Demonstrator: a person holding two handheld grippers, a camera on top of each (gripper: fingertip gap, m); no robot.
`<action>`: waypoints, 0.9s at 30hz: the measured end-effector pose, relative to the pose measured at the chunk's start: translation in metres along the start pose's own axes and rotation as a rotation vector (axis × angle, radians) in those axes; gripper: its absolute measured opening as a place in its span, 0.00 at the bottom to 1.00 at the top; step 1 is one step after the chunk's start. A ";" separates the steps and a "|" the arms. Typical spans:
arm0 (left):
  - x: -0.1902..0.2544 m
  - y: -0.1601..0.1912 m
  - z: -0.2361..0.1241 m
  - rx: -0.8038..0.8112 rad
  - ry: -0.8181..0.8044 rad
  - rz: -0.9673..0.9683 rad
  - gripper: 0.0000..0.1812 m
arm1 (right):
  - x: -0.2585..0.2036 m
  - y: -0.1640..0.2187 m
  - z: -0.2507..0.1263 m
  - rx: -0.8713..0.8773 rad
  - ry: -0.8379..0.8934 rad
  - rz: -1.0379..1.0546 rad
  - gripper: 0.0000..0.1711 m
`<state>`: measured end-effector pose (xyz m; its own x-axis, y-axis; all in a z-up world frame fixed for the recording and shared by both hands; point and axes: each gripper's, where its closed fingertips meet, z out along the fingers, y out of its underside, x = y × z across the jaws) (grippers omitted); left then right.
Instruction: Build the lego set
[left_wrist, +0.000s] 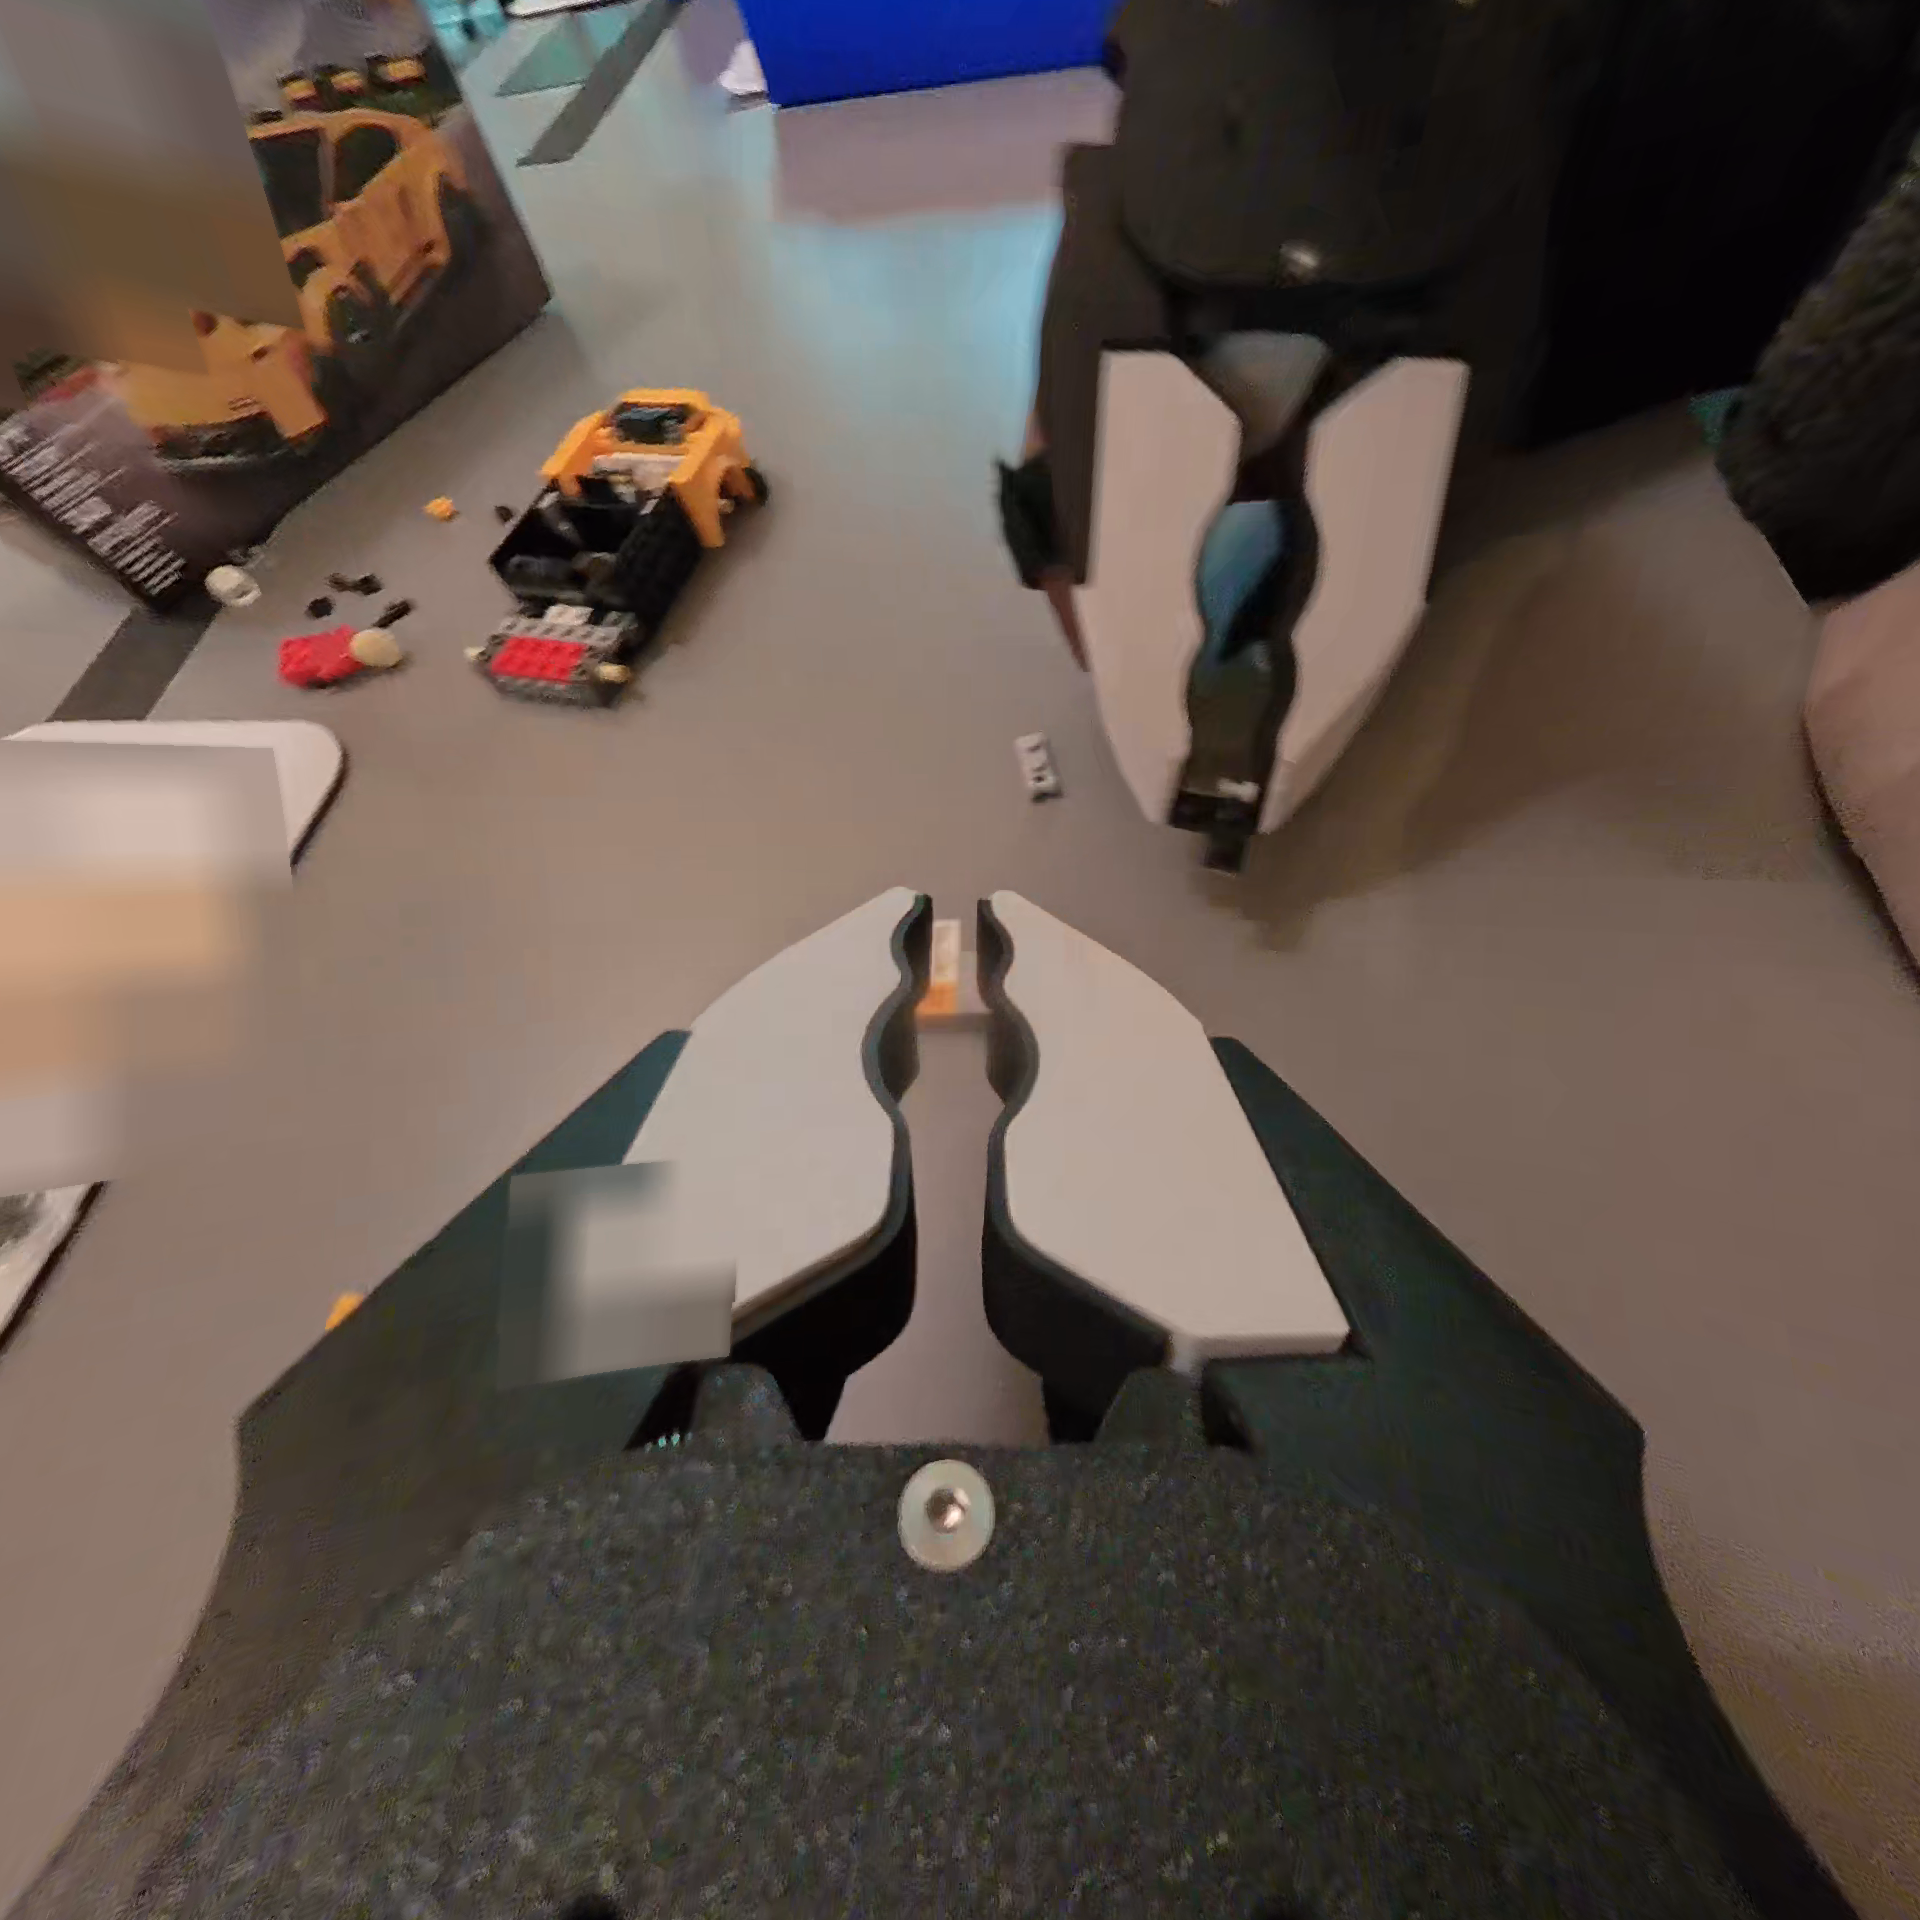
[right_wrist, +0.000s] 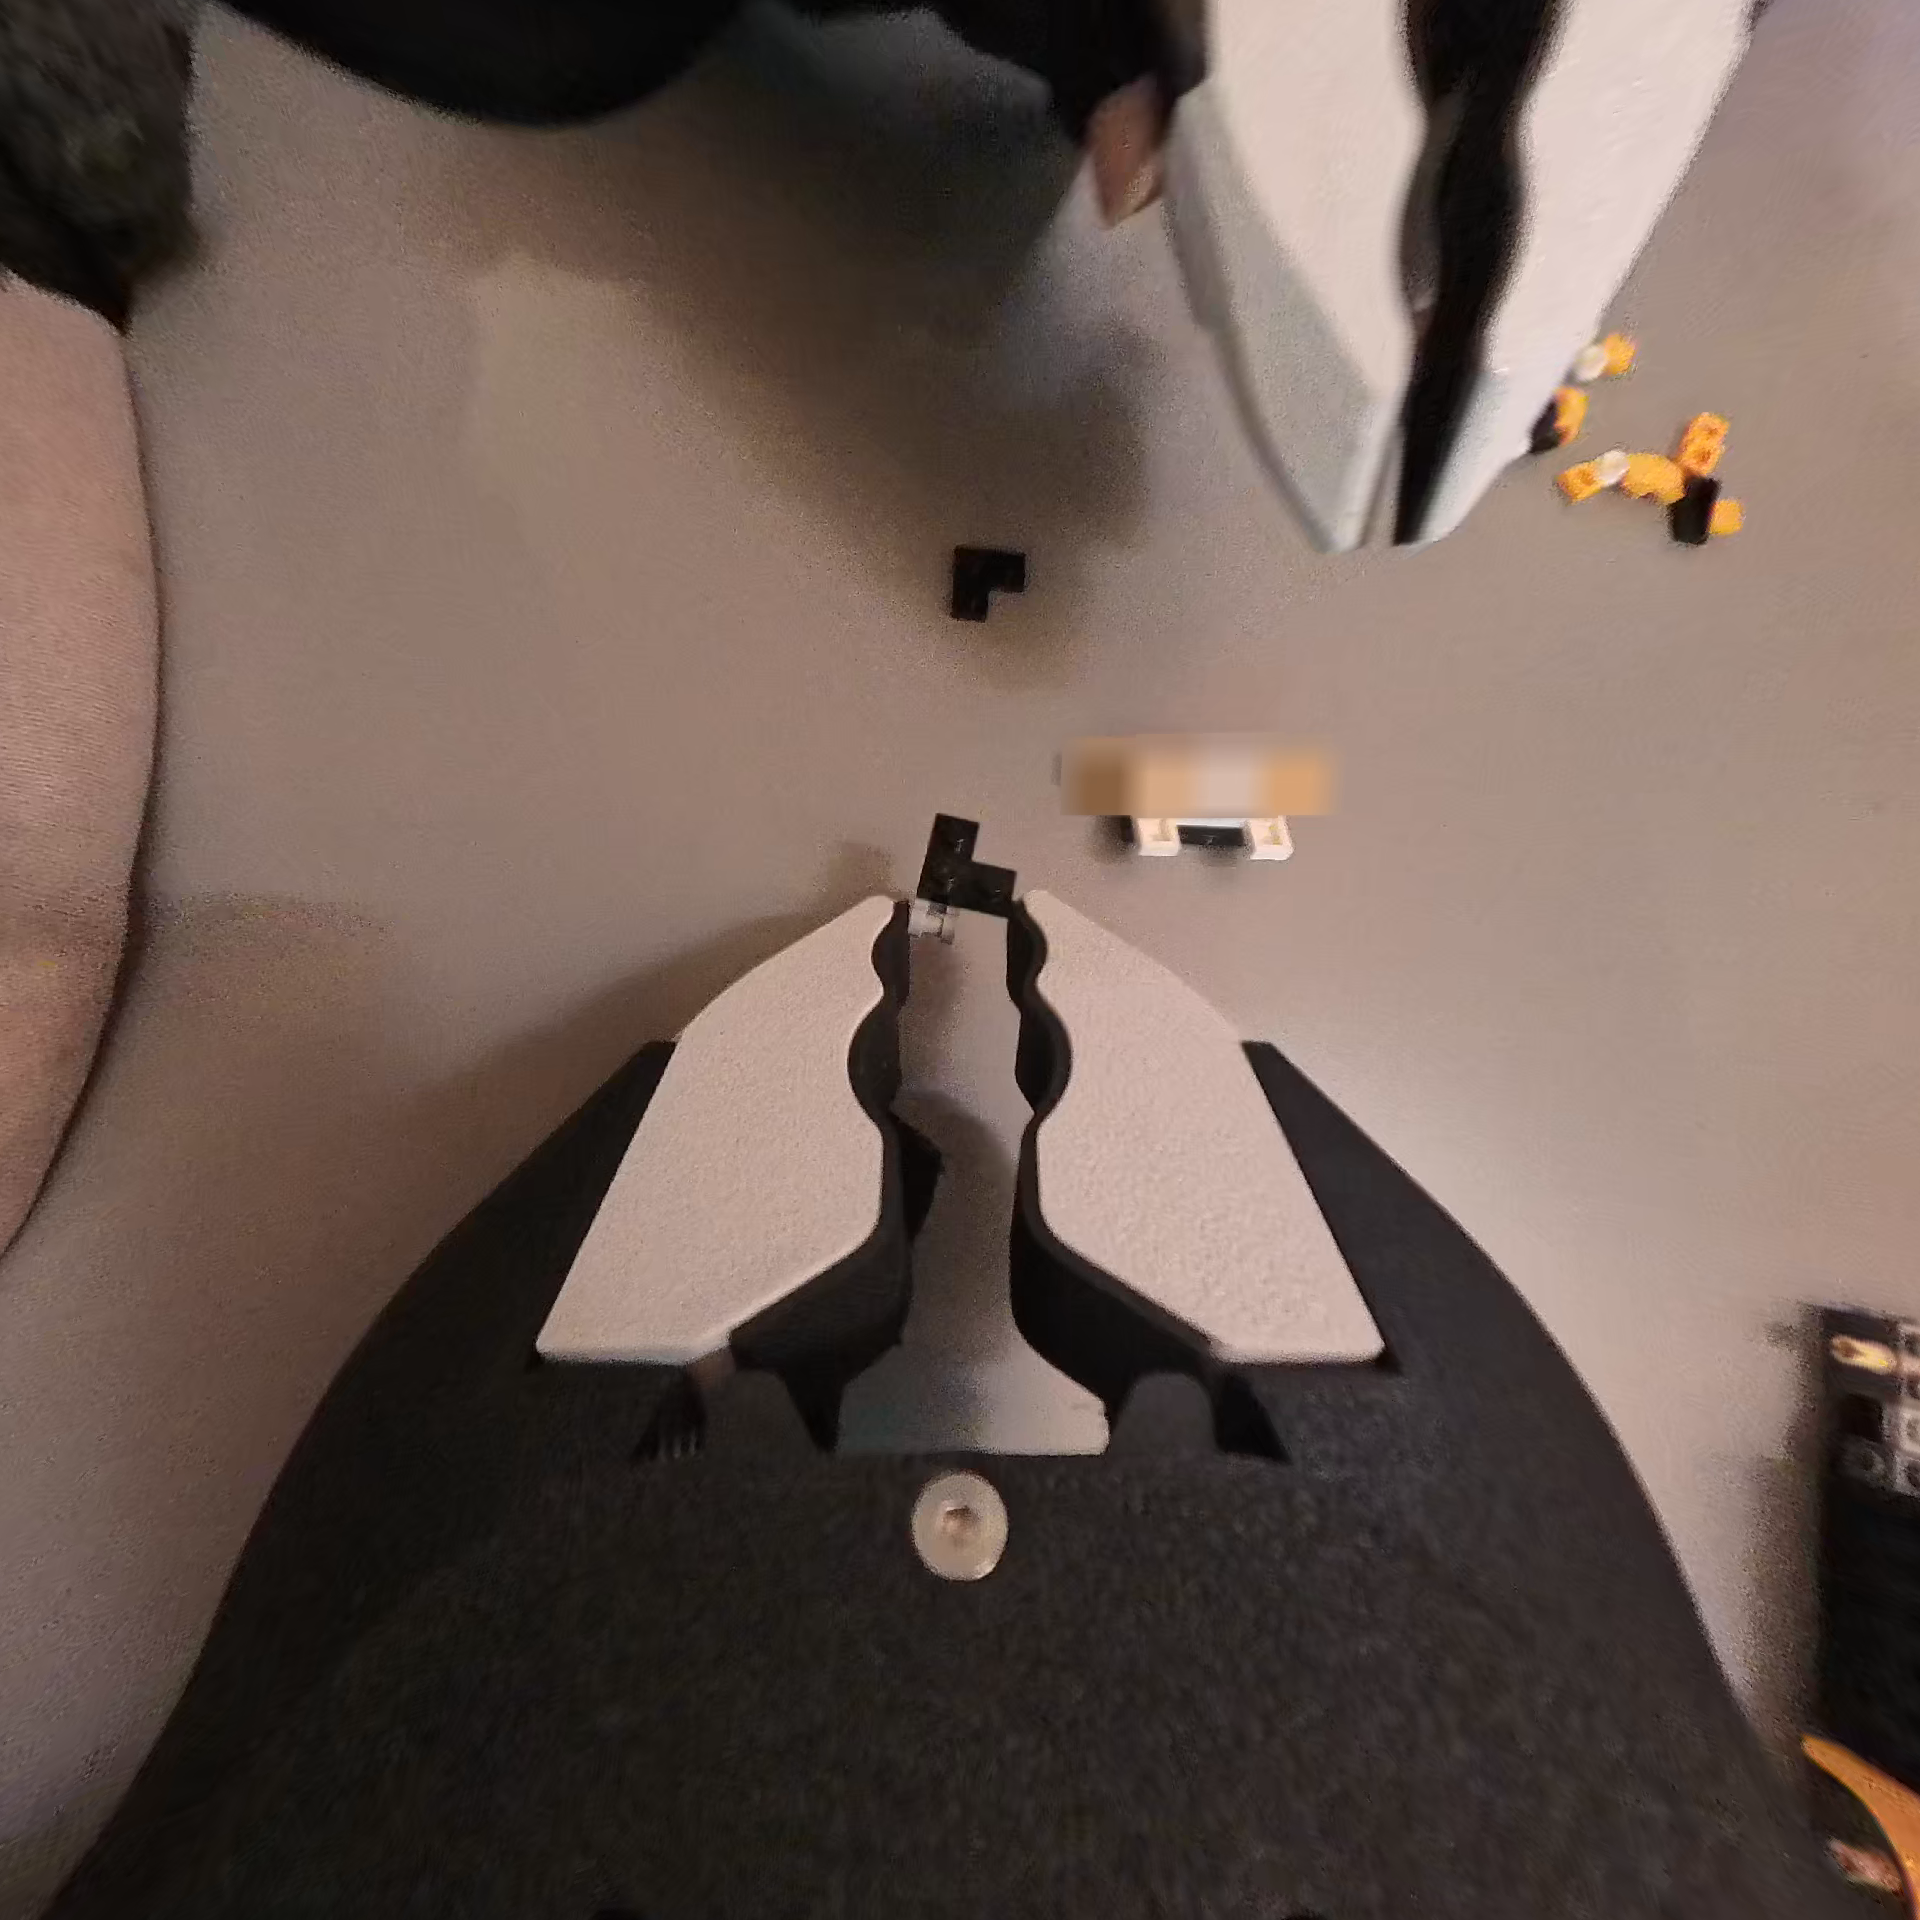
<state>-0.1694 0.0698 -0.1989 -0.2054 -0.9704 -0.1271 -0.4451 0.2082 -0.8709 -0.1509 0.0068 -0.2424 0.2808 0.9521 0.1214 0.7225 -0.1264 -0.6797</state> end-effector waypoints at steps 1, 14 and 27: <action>-0.003 0.004 0.000 -0.012 -0.009 -0.015 0.03 | -0.001 0.002 0.003 -0.020 0.003 -0.003 0.10; 0.020 0.053 -0.006 -0.359 0.156 -0.014 0.04 | 0.017 0.018 -0.016 -0.030 -0.004 0.097 0.19; 0.043 0.077 -0.017 -0.612 0.223 0.016 0.13 | 0.044 0.052 -0.016 -0.134 0.038 0.142 0.12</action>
<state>-0.2277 0.0457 -0.2634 -0.3621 -0.9319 0.0211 -0.8431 0.3178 -0.4338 -0.0903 0.0375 -0.2608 0.4078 0.9111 0.0602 0.7508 -0.2971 -0.5900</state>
